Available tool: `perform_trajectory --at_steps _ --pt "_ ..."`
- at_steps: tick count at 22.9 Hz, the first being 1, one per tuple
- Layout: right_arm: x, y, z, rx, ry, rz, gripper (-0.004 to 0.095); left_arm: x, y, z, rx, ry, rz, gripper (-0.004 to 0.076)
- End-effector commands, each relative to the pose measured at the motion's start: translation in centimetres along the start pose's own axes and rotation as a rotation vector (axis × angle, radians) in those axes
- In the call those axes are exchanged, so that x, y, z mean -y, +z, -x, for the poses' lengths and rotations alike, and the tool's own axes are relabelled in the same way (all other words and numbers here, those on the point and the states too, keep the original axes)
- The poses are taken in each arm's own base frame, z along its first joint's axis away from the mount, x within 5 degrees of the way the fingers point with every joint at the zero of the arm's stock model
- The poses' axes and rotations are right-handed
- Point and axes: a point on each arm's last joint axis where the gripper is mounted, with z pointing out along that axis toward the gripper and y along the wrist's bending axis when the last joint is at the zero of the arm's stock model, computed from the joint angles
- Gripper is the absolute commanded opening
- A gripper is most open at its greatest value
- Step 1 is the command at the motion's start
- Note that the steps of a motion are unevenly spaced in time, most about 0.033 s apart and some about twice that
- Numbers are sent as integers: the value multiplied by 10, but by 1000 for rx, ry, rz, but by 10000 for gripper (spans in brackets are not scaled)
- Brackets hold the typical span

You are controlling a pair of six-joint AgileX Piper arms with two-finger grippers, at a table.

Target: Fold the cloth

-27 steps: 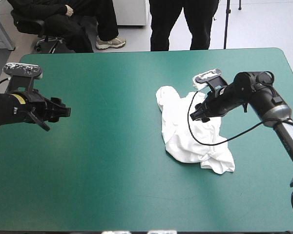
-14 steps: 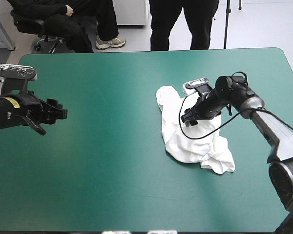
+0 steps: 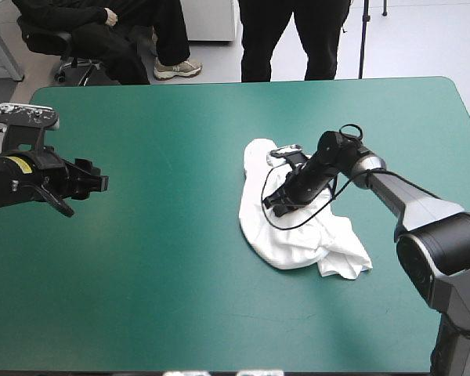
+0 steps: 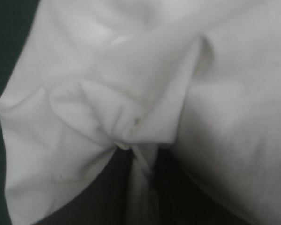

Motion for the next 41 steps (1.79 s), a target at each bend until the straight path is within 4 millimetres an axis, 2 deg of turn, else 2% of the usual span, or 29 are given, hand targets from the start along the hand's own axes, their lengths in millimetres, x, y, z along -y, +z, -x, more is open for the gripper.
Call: perform_trajectory --at_steps 1,3,7,14,18,21,22,23,24,25,26,28,29,30,32,37,38,40,41 --pt "-46 7 -5 -76 -81 105 -17 1 -12 -4 -19 -13 -7 467" --pt "-76 19 -9 -118 -166 113 -17 1 -12 -4 -19 -12 -5 467" --pt "-112 30 -16 -159 -240 136 -17 1 -12 -4 -19 -12 -5 467" --pt "-181 49 -45 -282 -444 175 -17 1 -12 -4 -19 -14 -11 467" --pt "-193 52 -50 -294 -455 173 -6 1 -12 -4 -19 -14 -11 467" --pt "-193 52 -51 -300 -464 165 205 1 -12 -4 -19 -14 -11 467" --pt "-194 51 -50 -300 -468 165 326 1 -12 -4 -19 -14 -11 467" --pt "-197 48 -47 -287 -461 165 528 1 -12 -4 -19 -14 -11 467" --pt "-200 45 -44 -275 -450 172 635 1 -12 -4 -19 -14 -11 467" --pt "-205 37 -39 -266 -443 189 748 1 -12 -4 -19 -14 -11 467" --pt "-210 29 -33 -254 -452 195 762 1 -12 -4 -19 -14 -11 467" --pt "-219 3 -18 -186 -482 174 697 1 -12 -4 -19 -14 -11 467" --pt "-222 -23 -6 -97 -496 132 643 1 -12 -4 -19 -14 -11 467" --pt "-219 -51 1 -13 -488 98 614 1 -12 -4 -19 -13 -10 467" --pt "-212 -79 3 59 -467 84 607 1 -12 -4 -19 -13 -9 467" --pt "-178 -146 -6 212 -369 36 607 1 -11 -4 -21 -13 -9 467" --pt "-163 -165 -14 251 -325 12 608 1 -8 -3 -29 -14 -10 467" --pt "-143 -184 -33 277 -268 -33 607 1 4 1 -62 -15 -14 467" --pt "-138 -184 -40 269 -249 -46 607 2 10 2 -78 -18 -22 467"
